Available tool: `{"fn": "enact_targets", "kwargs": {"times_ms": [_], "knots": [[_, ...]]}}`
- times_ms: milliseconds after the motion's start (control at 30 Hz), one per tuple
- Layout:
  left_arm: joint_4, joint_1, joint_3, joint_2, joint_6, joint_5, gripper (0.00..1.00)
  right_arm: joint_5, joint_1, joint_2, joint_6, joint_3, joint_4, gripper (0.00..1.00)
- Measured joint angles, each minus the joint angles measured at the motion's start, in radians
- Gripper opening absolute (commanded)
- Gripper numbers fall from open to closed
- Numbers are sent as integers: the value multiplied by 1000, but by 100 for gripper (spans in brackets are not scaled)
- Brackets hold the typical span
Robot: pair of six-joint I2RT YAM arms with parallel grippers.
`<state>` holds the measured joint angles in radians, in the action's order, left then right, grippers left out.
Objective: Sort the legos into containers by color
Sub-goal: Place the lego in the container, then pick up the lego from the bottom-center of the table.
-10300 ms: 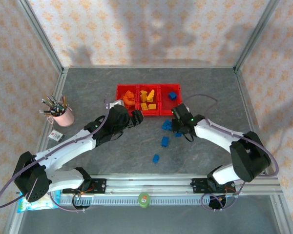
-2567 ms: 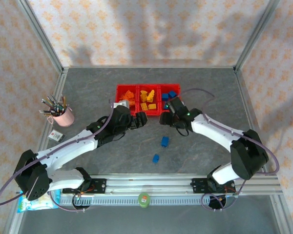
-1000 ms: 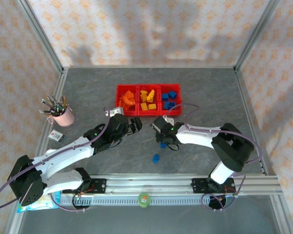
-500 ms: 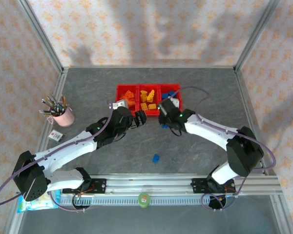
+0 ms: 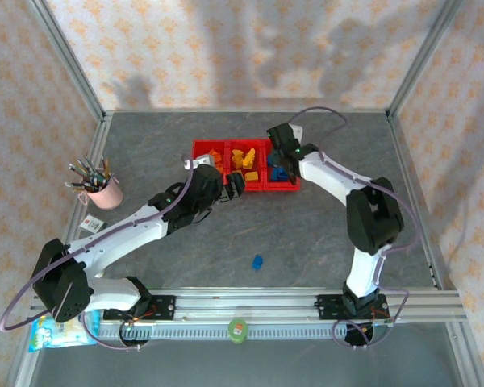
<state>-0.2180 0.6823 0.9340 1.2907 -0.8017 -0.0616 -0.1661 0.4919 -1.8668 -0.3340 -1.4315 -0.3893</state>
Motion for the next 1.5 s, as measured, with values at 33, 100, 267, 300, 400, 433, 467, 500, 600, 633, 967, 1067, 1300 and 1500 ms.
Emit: {"fn": "enact_targets", "kwargs": {"times_ms": [33,100,267,300,400,433,467,500,600,633,967,1067,1300,1500], "knots": [[0,-6,0,2,0,2,99,-3,-3,-22,10,-21,0,31],[1,-16,0,3,0,5,99,-3,-11,-67,24,-67,0,33],[6,-29,0,3,13,10,99,1,-36,-147,61,-151,7,45],[6,-31,0,3,16,13,99,2,-42,-157,69,-164,8,47],[6,-37,0,3,19,18,99,11,-51,-173,82,-192,9,52],[6,-37,0,3,21,20,99,14,-53,-173,85,-196,8,53],[6,-38,0,3,23,21,99,17,-54,-172,86,-200,9,54],[6,-42,0,3,26,21,99,23,-54,-172,89,-202,13,54],[6,-42,0,3,26,24,99,49,-54,-158,89,-193,16,56],[6,-42,0,3,26,26,99,61,-54,-143,87,-179,19,57],[-5,-42,-1,-30,25,39,99,157,-27,170,31,109,42,65],[-5,-39,-19,-61,18,46,99,171,8,235,12,188,42,68],[-13,5,-97,-109,-15,47,99,171,131,305,-43,348,10,73],[-21,25,-143,-146,-42,45,99,148,257,335,-113,420,-26,78]]}}
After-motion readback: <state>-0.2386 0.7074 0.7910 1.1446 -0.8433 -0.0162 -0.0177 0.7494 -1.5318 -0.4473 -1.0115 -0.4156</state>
